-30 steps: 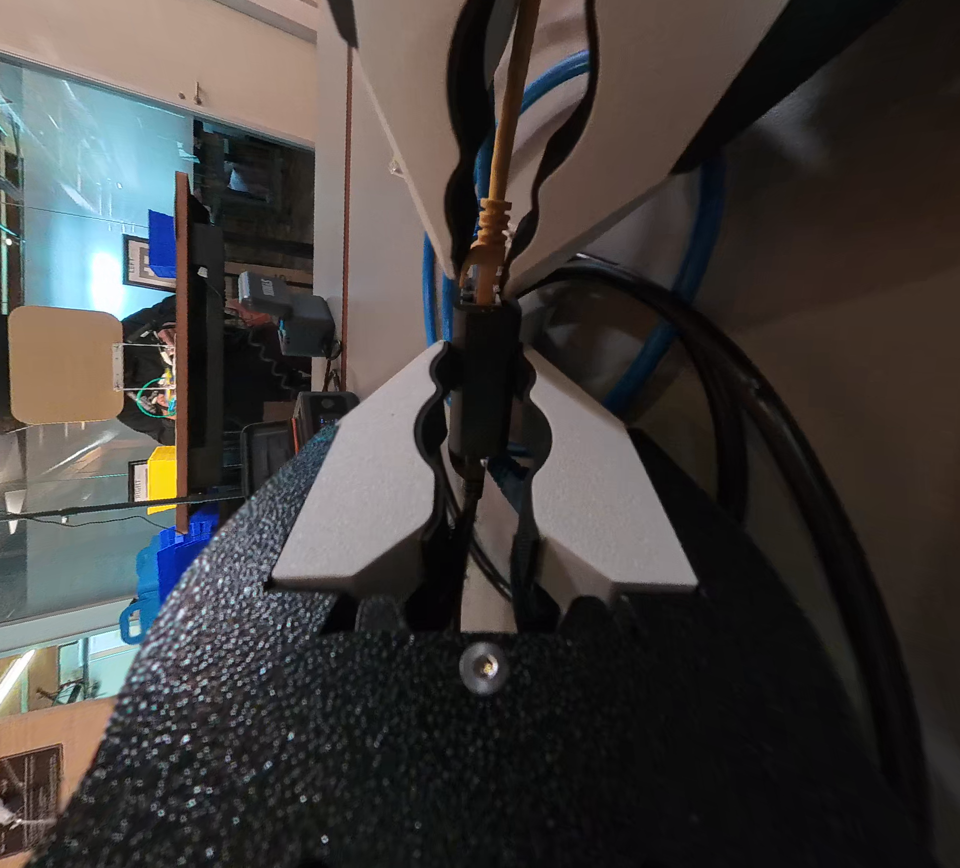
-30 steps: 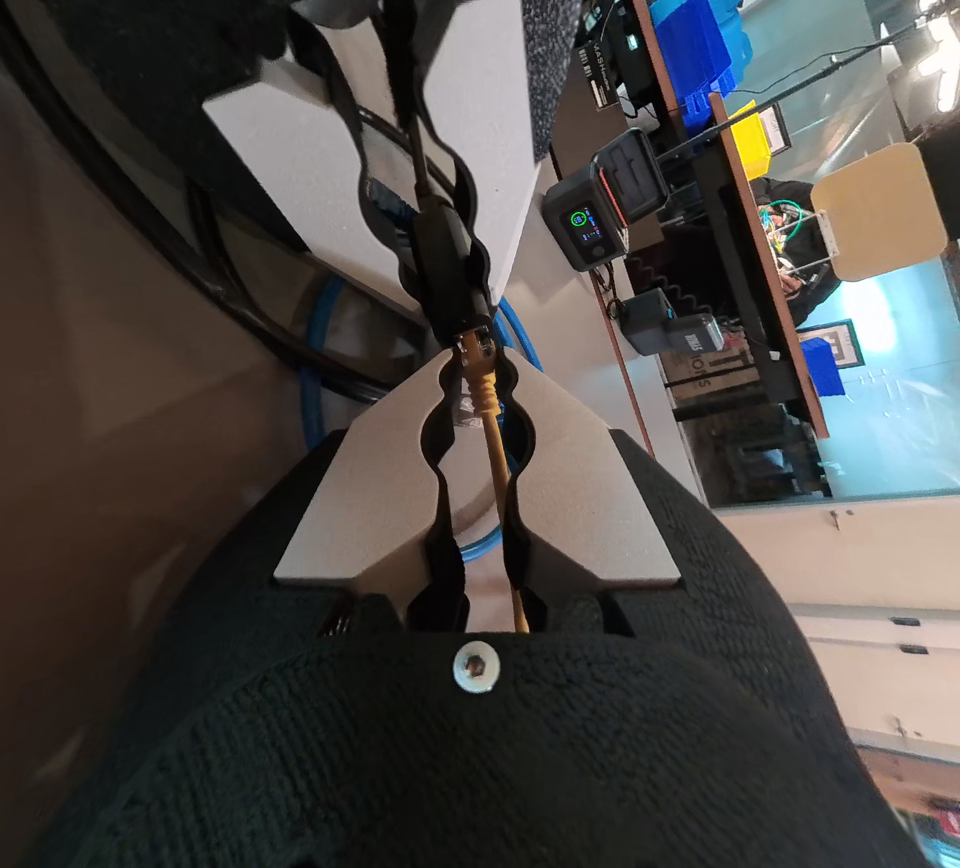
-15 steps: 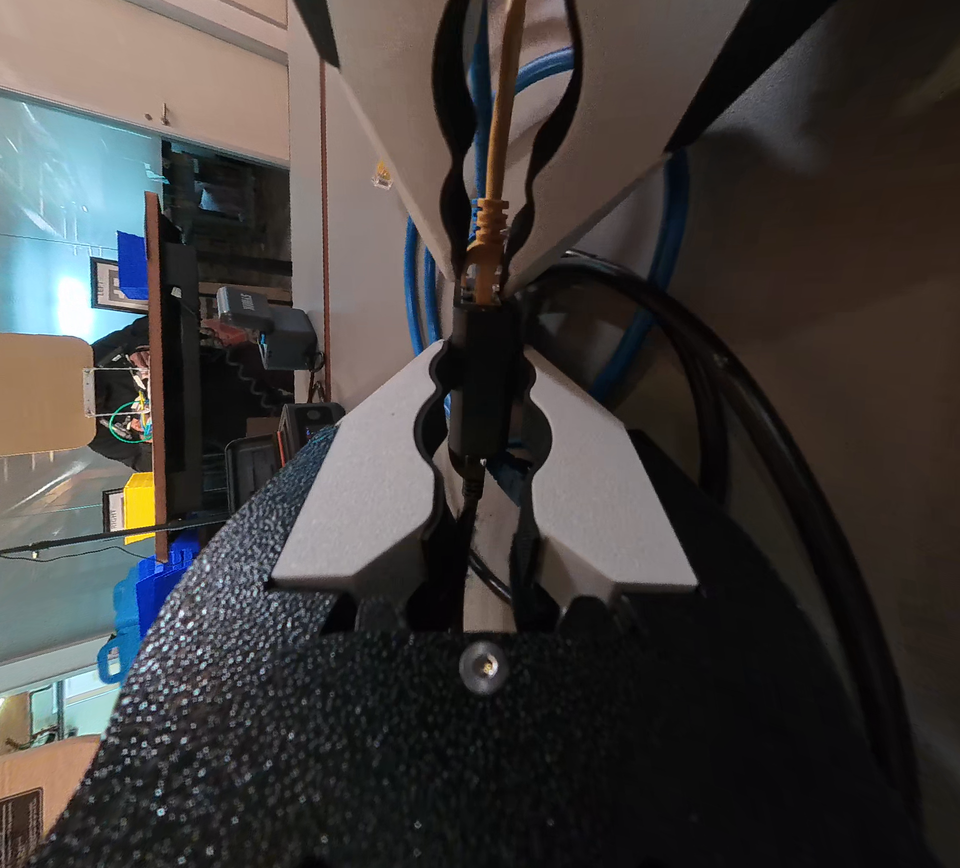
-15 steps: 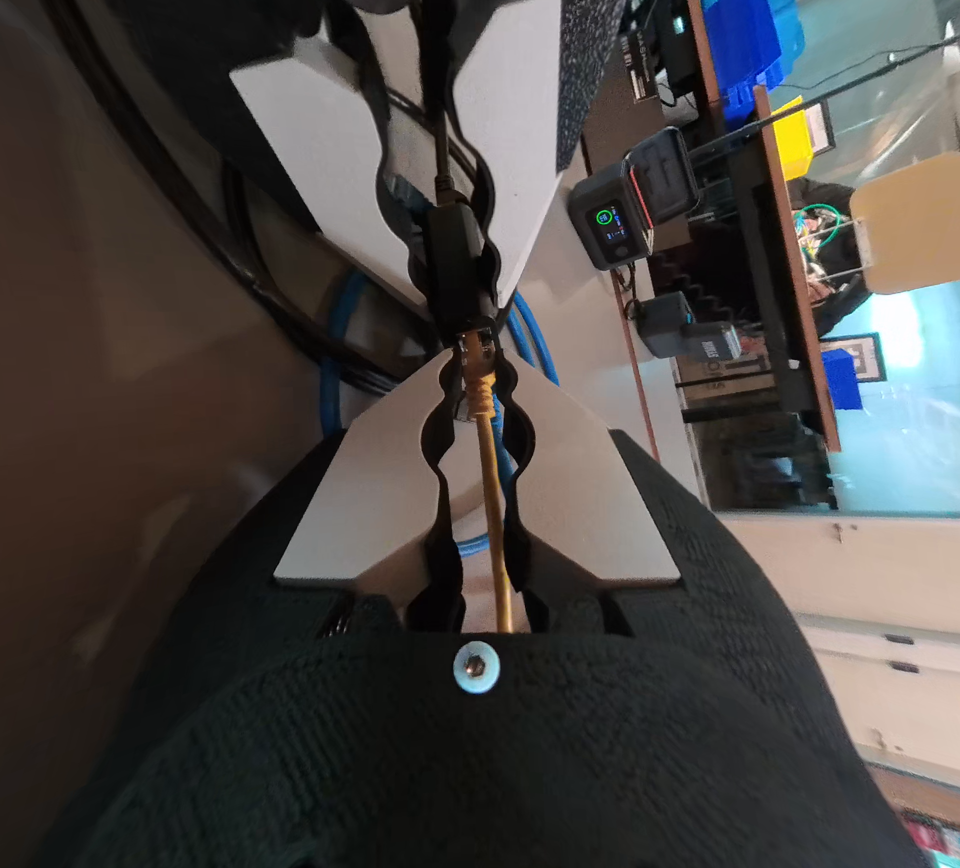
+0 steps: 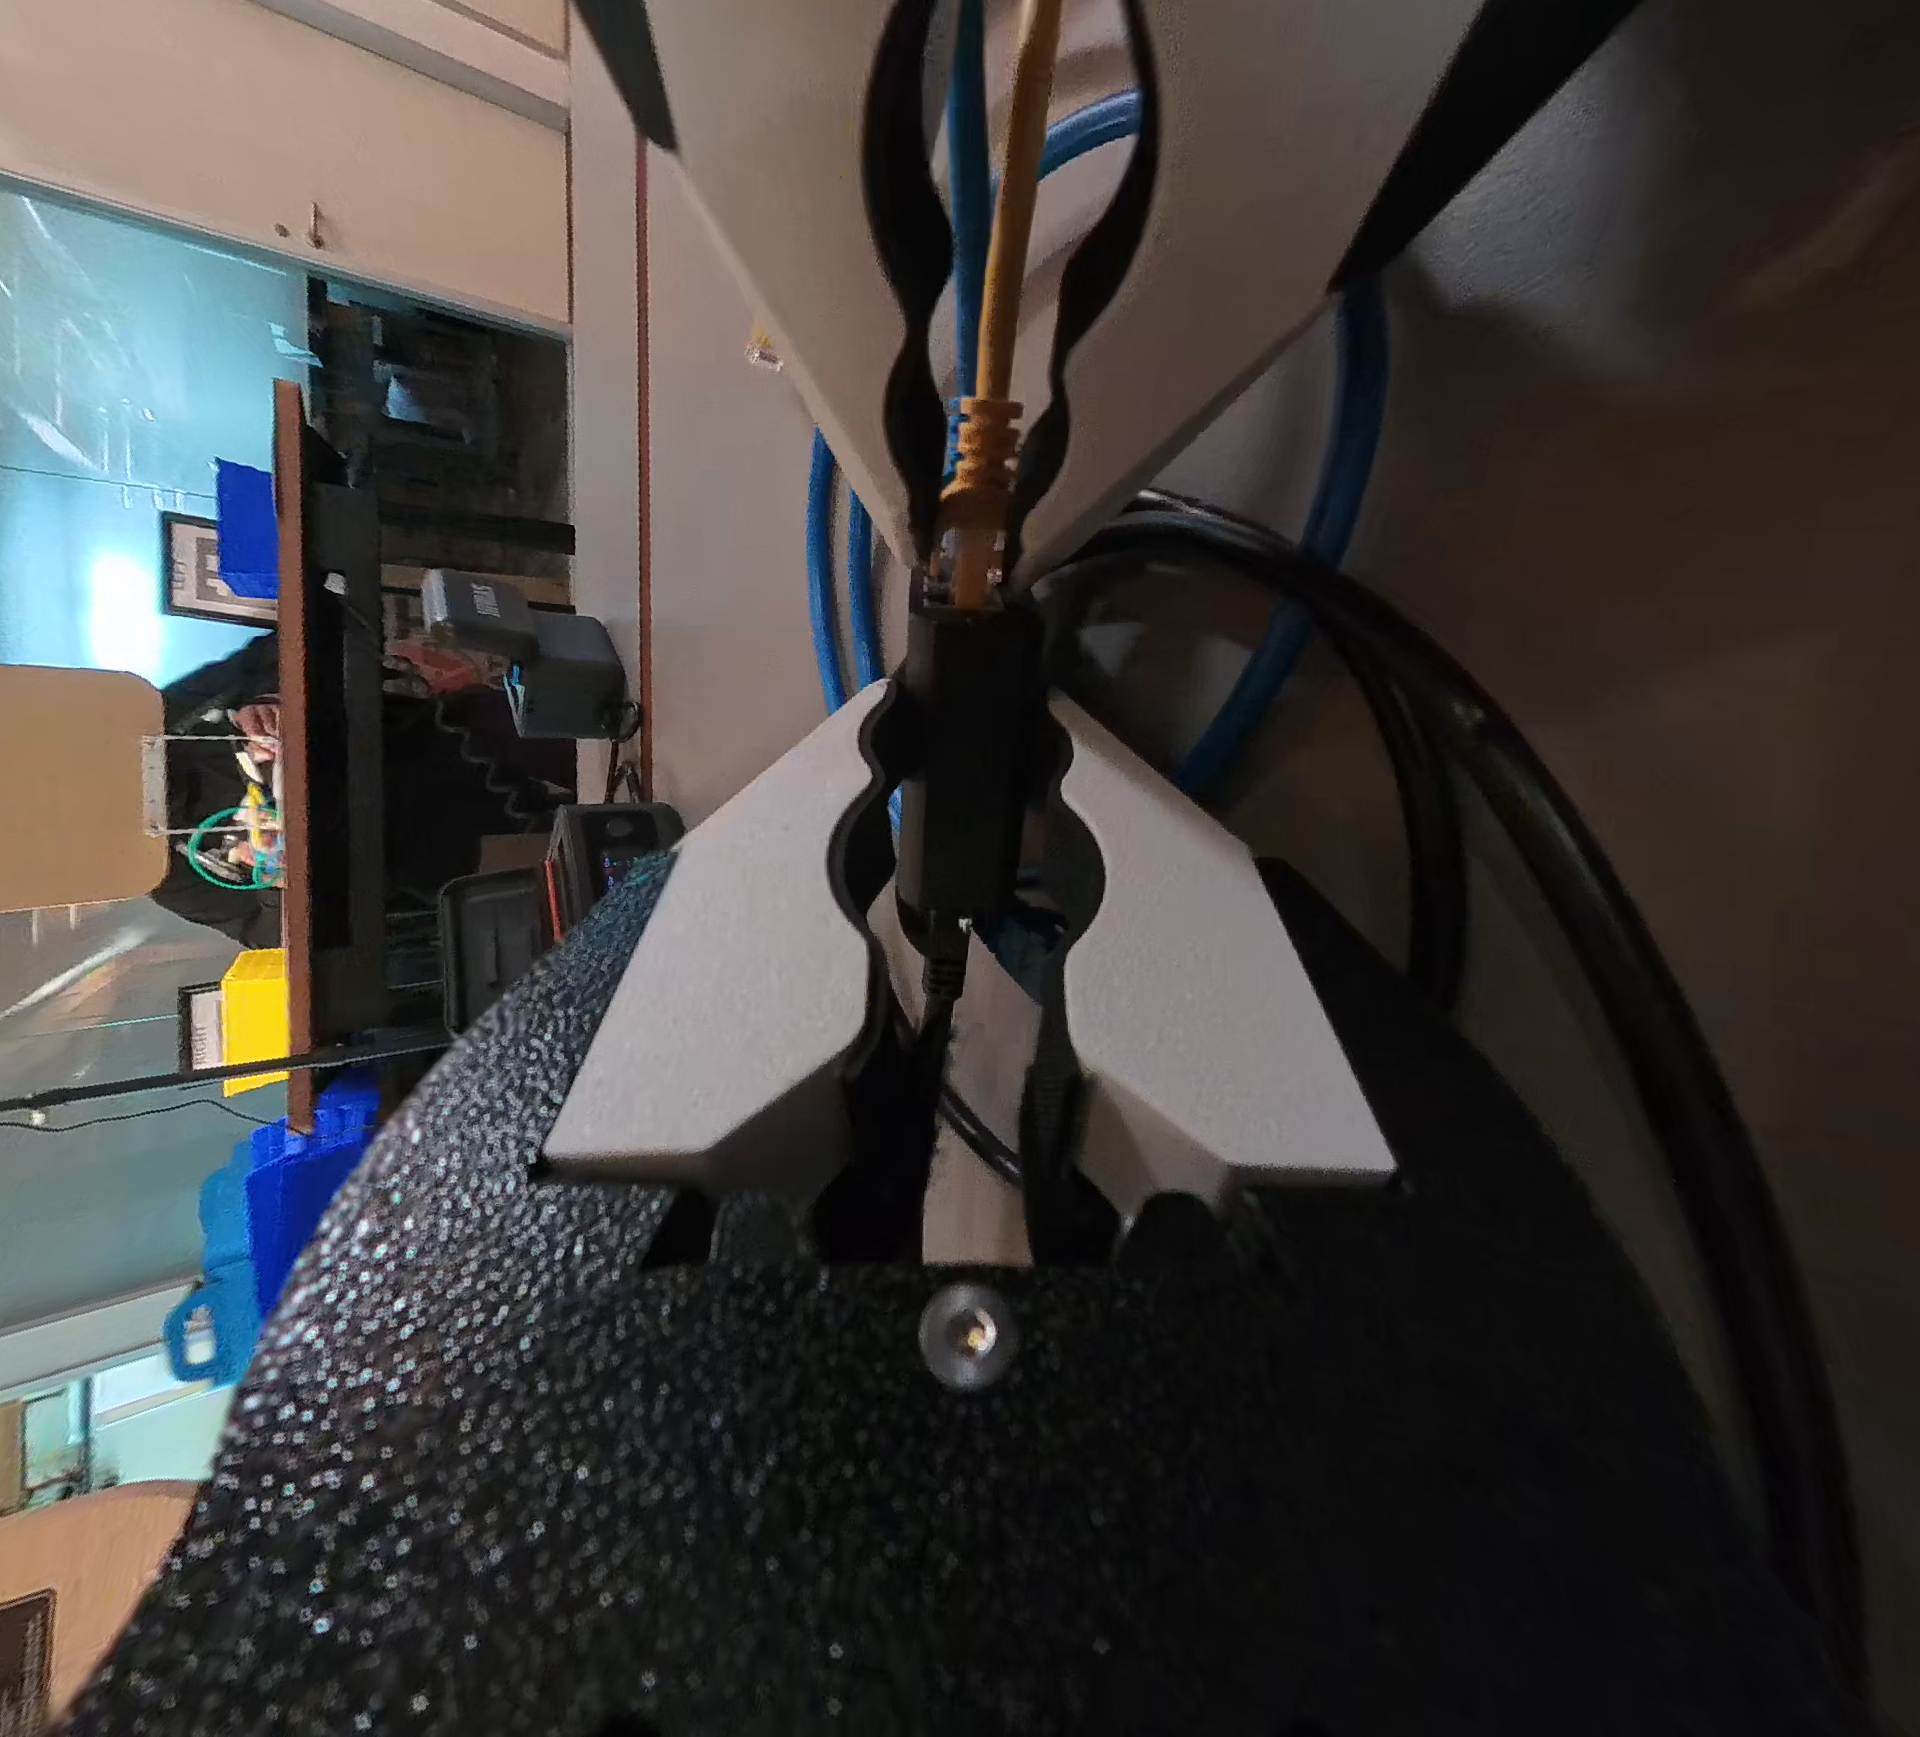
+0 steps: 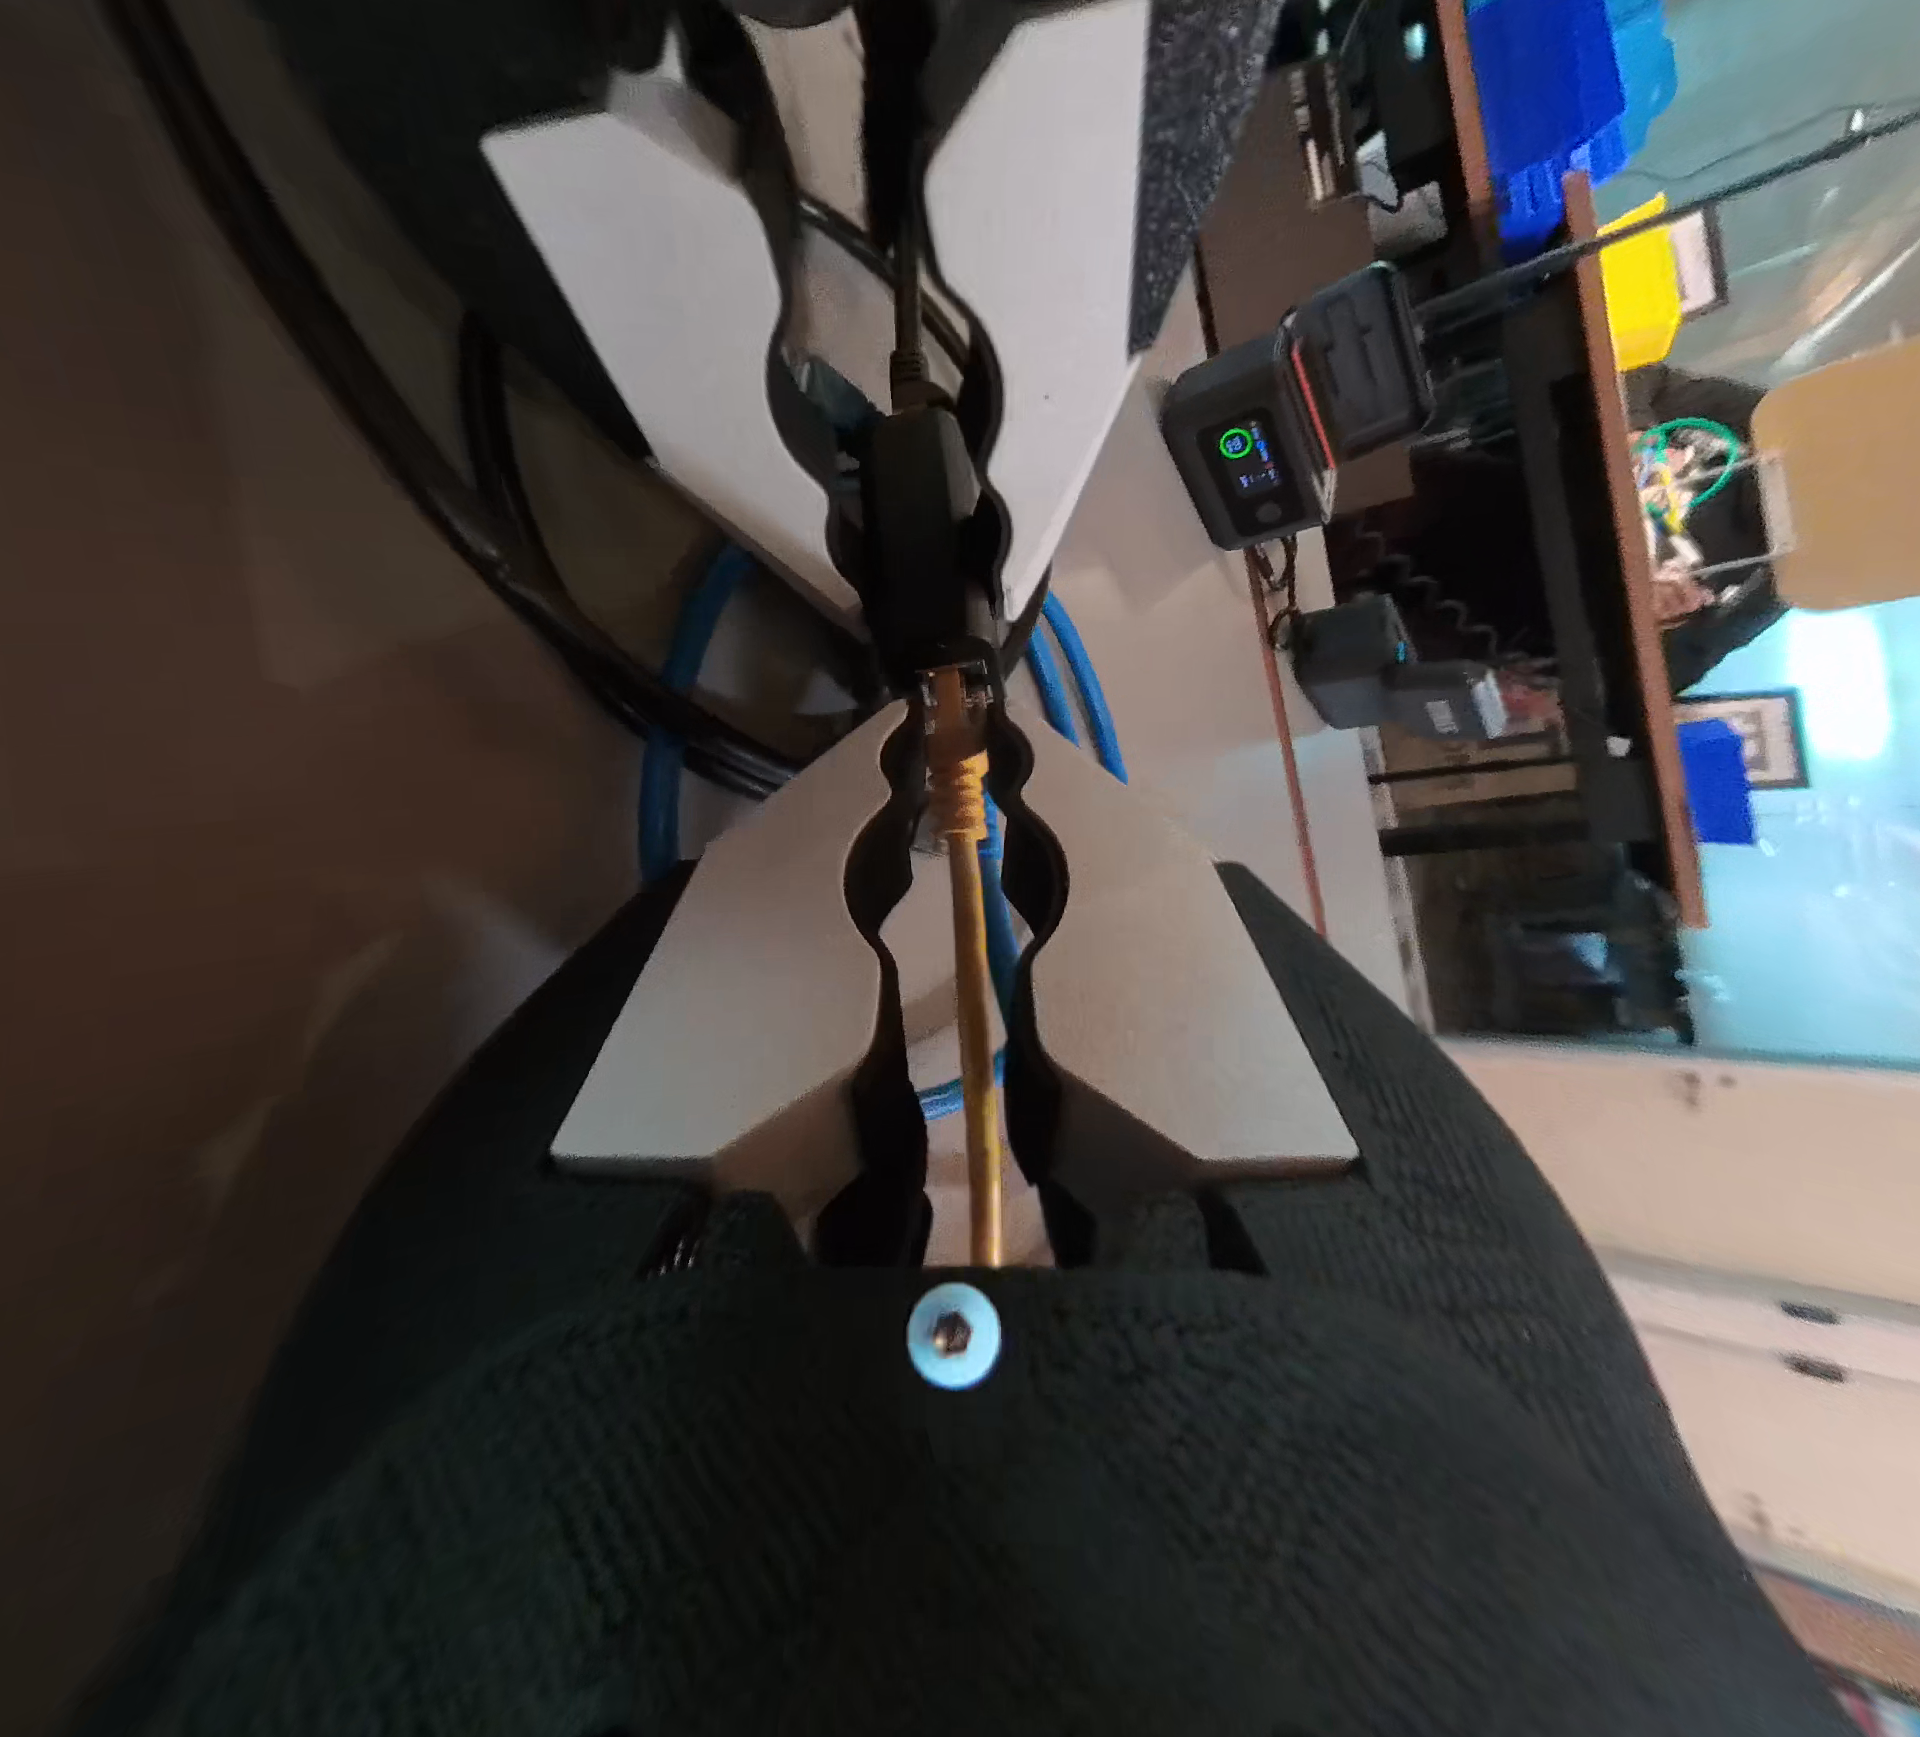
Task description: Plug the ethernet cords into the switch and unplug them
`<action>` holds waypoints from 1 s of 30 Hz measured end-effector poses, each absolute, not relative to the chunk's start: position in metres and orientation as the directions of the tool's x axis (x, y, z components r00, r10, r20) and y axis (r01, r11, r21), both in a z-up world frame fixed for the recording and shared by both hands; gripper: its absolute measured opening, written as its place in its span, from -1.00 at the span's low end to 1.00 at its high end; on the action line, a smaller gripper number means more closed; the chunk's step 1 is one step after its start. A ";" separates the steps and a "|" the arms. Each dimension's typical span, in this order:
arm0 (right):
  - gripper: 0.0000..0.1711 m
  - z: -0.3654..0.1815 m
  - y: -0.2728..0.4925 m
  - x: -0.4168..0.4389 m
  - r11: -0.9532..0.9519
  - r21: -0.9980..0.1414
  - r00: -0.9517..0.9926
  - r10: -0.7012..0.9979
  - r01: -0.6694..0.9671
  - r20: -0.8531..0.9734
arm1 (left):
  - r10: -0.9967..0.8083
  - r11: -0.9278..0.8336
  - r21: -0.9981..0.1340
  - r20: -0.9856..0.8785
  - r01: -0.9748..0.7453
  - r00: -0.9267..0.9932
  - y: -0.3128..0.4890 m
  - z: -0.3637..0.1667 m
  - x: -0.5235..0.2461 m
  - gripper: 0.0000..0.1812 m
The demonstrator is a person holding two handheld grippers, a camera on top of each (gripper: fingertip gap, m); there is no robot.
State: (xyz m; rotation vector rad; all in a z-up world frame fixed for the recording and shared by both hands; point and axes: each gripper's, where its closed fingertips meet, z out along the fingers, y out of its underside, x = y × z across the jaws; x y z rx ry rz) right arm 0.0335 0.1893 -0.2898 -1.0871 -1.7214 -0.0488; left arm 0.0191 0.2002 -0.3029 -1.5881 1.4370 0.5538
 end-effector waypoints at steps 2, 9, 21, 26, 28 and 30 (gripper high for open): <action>-0.89 -0.291 0.189 0.034 0.577 -0.461 -0.023 0.641 0.674 0.767 | -0.538 0.083 -0.300 -0.816 -0.950 0.210 0.200 -0.303 0.019 -0.76; -0.89 -0.291 0.186 0.035 0.622 -0.400 -0.080 0.599 0.674 0.797 | -0.554 0.095 -0.286 -0.811 -0.953 0.188 0.198 -0.304 0.020 -0.75; -0.88 -0.297 0.174 0.040 0.799 -0.032 -0.438 0.363 0.601 0.823 | -0.536 0.225 -0.169 -0.844 -0.960 0.022 0.190 -0.305 0.024 -0.76; -0.89 -0.297 0.165 0.048 0.860 0.123 -0.604 0.239 0.495 0.761 | -0.521 0.308 -0.176 -0.853 -0.935 -0.011 0.185 -0.306 0.030 -0.76; -0.89 -0.295 0.161 0.053 0.874 0.150 -0.640 0.212 0.463 0.739 | -0.523 0.332 -0.202 -0.852 -0.921 -0.002 0.182 -0.305 0.036 -0.76; -0.89 -0.292 0.156 0.059 0.882 0.116 -0.645 0.240 0.458 0.726 | -0.518 0.360 -0.215 -0.855 -0.908 -0.003 0.178 -0.303 0.042 -0.76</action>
